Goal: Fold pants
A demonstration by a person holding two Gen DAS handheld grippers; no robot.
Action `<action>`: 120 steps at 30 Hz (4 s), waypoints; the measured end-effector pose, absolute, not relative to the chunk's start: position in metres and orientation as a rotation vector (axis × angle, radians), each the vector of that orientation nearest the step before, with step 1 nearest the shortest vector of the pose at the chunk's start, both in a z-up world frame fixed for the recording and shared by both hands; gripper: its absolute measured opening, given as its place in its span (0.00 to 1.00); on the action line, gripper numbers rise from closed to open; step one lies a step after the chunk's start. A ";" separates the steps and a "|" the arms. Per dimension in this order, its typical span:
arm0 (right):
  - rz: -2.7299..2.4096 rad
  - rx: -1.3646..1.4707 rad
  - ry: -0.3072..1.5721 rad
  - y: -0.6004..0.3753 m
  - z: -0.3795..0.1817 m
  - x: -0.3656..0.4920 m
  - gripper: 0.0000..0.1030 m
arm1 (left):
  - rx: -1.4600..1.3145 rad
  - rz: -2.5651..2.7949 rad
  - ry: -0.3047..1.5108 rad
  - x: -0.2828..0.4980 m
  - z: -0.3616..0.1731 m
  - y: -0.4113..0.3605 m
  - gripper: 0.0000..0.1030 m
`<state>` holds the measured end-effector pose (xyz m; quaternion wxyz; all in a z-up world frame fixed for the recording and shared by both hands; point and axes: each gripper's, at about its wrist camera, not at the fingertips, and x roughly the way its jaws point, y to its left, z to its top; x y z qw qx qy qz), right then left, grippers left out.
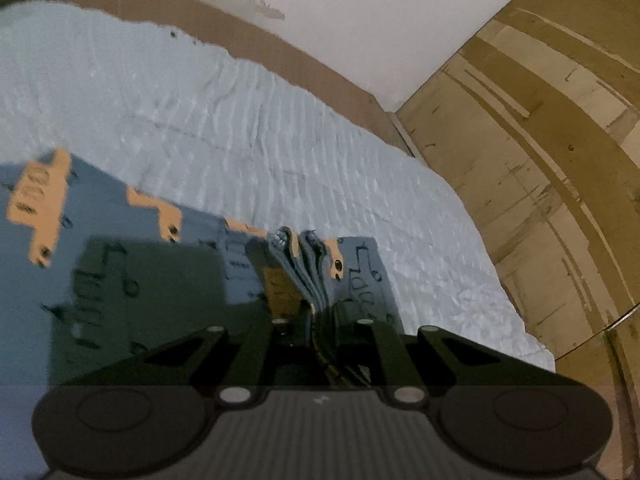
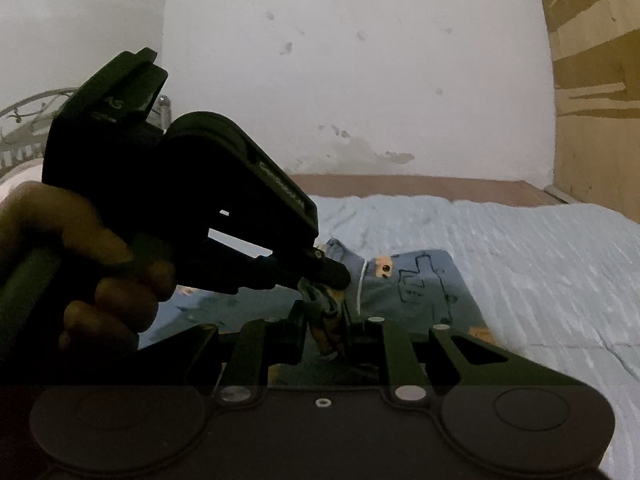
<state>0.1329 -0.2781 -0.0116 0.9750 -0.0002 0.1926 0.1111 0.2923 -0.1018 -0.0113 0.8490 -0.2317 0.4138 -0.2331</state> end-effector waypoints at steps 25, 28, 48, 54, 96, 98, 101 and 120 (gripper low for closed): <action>0.518 -0.053 0.476 -0.193 -0.009 0.148 0.19 | -0.443 -0.322 0.893 0.272 -0.014 0.020 0.10; 0.524 -0.061 0.497 -0.189 -0.014 0.157 0.21 | -0.449 -0.325 0.908 0.273 -0.025 0.024 0.10; 0.262 -0.146 0.455 -0.268 -0.010 0.188 0.99 | -0.271 -0.106 0.794 0.273 -0.018 0.008 0.90; 0.121 -0.286 0.526 -0.279 -0.014 0.261 0.99 | -0.159 -0.032 0.823 0.292 -0.027 -0.007 0.92; 0.067 -0.184 0.502 -0.300 -0.018 0.182 0.99 | -0.091 0.007 0.791 0.200 -0.006 0.013 0.99; 0.120 -0.171 0.475 -0.286 -0.013 0.182 0.99 | -0.120 0.043 0.773 0.189 0.003 0.034 0.99; 0.214 -0.163 0.459 -0.258 -0.012 0.187 0.99 | -0.144 0.138 0.746 0.175 0.015 0.071 0.99; 0.338 -0.204 0.467 -0.195 -0.046 0.204 0.99 | -0.368 0.215 0.601 0.180 -0.043 0.149 0.99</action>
